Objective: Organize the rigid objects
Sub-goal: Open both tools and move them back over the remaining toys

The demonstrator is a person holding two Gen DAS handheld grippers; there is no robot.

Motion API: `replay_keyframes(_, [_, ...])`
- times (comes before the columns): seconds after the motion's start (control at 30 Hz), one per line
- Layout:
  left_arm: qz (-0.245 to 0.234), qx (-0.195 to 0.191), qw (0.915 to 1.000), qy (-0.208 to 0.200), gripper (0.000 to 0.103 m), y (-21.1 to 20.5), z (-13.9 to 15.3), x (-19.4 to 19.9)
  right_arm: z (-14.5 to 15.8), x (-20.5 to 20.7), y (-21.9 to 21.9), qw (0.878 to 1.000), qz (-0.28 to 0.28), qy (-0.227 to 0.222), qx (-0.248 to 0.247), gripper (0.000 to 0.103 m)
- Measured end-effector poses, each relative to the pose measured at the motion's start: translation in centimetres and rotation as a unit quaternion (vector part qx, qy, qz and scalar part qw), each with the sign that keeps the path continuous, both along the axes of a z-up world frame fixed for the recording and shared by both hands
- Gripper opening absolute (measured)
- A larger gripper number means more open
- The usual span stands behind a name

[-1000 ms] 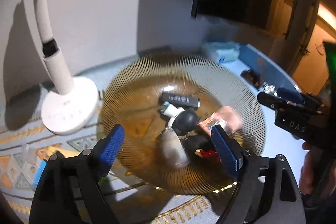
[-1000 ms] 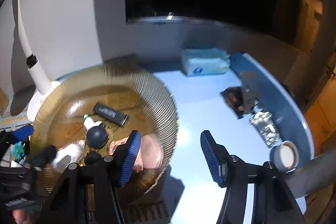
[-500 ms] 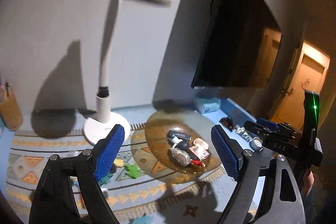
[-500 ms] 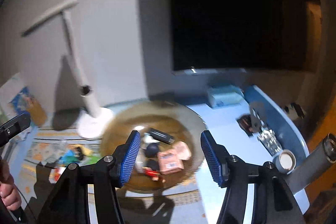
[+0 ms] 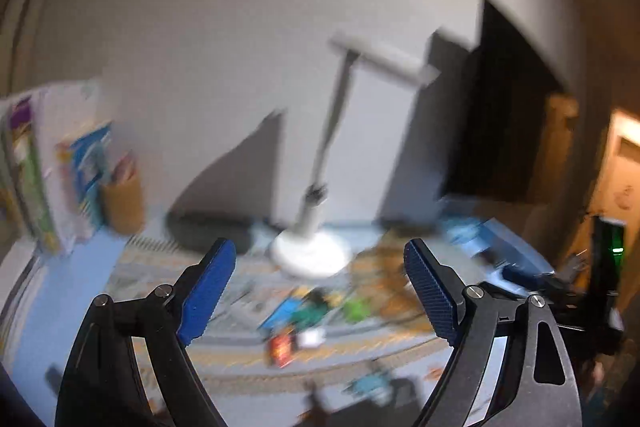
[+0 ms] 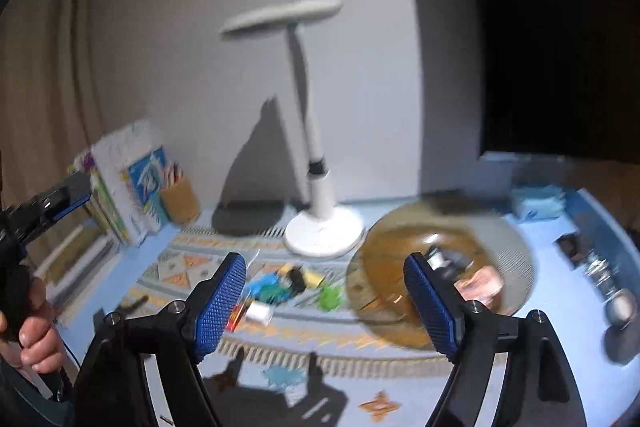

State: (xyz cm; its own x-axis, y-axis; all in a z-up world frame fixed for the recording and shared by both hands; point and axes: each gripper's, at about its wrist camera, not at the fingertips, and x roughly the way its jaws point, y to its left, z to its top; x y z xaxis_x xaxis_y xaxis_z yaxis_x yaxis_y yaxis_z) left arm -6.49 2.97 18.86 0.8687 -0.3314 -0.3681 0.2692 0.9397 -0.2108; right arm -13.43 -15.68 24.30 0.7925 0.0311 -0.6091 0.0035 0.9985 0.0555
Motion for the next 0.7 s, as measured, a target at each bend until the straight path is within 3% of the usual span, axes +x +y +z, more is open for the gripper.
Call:
replay_keyframes(0.2, [0.041,0.031,0.9936,0.1,0.085,1.6,-10.8,3.7,-8.3,2.1,1.2,0.997,0.01,0.069,-0.013,0.08])
replay_keyframes(0.3, [0.043,0.038,0.9896,0.132,0.085,1.4,-14.1,4.8,-11.0,2.9,1.1,0.995,0.015,0.096,-0.012,0.08])
replay_keyframes(0.4, [0.047,0.059,0.9866,0.144,0.085,0.9,-15.8,5.0,-12.9,3.4,0.9,0.993,0.016,0.118,-0.008,0.08])
replay_keyframes(0.53, [0.054,0.08,0.986,0.136,0.085,0.5,-15.8,4.4,-14.7,3.9,0.5,0.991,0.014,0.137,0.006,0.08])
replay_keyframes(0.7, [0.084,0.117,0.9753,0.168,0.085,-0.2,-16.8,5.5,-15.3,3.9,-0.3,0.989,0.019,0.143,0.033,0.08])
